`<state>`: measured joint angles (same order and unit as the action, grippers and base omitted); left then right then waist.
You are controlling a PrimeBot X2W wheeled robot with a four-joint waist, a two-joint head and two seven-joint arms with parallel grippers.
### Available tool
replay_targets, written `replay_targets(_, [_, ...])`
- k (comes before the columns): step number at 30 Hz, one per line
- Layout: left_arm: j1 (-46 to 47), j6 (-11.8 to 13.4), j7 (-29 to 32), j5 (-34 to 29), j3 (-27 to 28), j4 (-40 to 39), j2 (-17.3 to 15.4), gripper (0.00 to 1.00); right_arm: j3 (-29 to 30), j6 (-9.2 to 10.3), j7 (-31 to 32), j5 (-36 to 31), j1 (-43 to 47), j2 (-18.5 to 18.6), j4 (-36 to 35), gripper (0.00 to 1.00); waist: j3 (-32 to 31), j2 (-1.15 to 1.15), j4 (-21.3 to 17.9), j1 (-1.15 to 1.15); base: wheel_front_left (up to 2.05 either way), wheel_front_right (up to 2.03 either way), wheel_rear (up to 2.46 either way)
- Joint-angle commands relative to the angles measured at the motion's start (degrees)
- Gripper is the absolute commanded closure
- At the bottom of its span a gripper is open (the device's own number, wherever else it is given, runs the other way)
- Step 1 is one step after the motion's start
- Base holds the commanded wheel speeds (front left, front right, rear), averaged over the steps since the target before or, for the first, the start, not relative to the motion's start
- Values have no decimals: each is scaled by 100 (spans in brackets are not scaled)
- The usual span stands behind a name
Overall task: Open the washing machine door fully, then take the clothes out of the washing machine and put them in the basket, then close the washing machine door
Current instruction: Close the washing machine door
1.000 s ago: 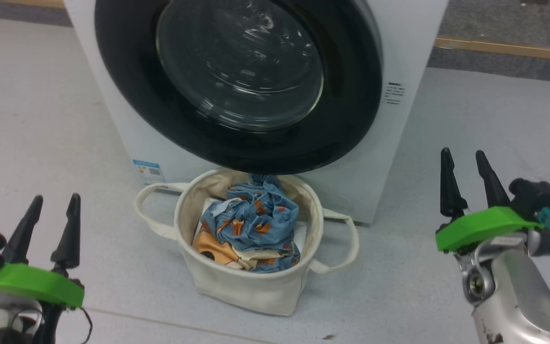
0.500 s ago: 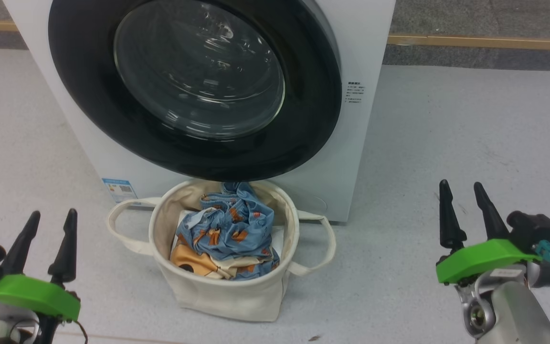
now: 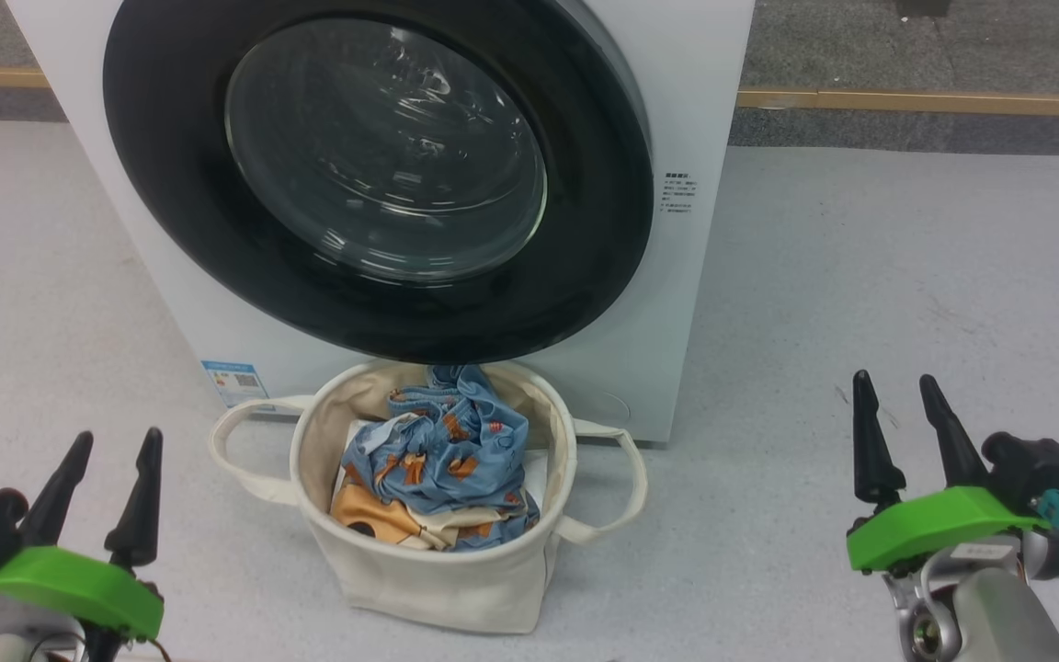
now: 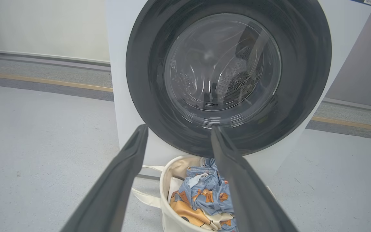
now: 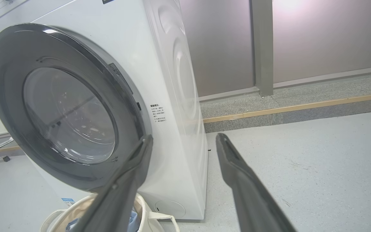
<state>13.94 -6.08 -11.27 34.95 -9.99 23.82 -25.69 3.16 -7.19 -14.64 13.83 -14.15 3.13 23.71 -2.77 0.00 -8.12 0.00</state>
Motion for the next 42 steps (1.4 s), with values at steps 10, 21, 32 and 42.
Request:
replay_targets(10, [300,-56,-126,103,184,-84,-304,0,-63,-30,-36,-59,-79,-25,-220,0,-4,0,-42,0,0,0,0])
replay_targets(21, [347,-79,-191,140,138,-25,-356,0,-126,-30,-36,-62,-96,-25,-151,0,-4,0,-42,0,0,0,0])
replay_targets(32, [346,-86,-228,186,126,13,-383,0,-185,-30,-36,-70,-143,-25,-87,0,-6,0,-79,0,0,0,0])
replay_targets(42, [335,-98,-224,253,66,-11,-415,0,-183,-30,-36,-72,-144,-25,-67,0,1,0,-102,0,0,0,0])
